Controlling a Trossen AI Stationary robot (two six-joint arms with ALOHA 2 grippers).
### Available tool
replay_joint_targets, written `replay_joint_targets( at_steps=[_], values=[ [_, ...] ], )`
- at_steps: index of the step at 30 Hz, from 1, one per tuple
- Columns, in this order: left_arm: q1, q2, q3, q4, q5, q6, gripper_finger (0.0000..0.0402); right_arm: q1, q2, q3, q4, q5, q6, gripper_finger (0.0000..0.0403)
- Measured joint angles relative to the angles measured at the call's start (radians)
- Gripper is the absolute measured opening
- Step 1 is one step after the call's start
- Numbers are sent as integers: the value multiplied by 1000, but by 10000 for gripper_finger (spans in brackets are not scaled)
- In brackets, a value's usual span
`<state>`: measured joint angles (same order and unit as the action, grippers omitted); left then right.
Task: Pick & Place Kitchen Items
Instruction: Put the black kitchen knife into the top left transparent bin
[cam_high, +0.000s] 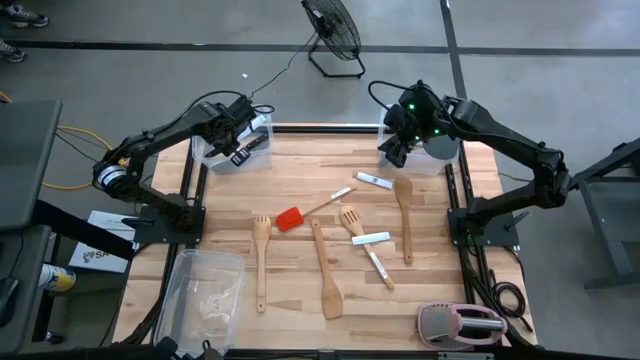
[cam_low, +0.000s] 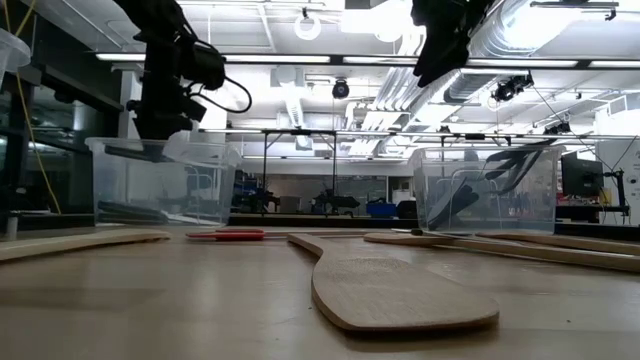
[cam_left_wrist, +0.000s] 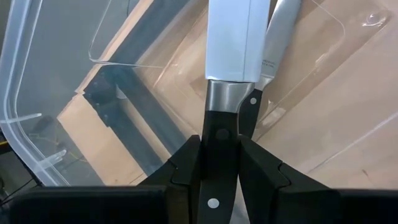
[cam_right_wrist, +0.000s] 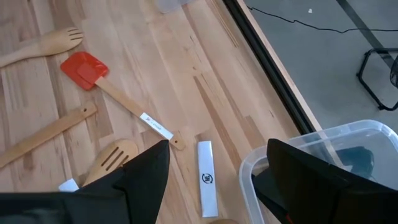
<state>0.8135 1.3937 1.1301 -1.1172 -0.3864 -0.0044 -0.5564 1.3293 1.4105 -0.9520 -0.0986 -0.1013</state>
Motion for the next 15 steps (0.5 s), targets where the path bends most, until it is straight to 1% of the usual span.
replay_joint_targets(
  at_steps=[13,15],
  values=[
    [0,0,0,1,1,0,76,0,0,0,-1,21,30,261],
    [0,0,0,2,1,0,84,0,0,0,-2,21,30,261]
  ],
)
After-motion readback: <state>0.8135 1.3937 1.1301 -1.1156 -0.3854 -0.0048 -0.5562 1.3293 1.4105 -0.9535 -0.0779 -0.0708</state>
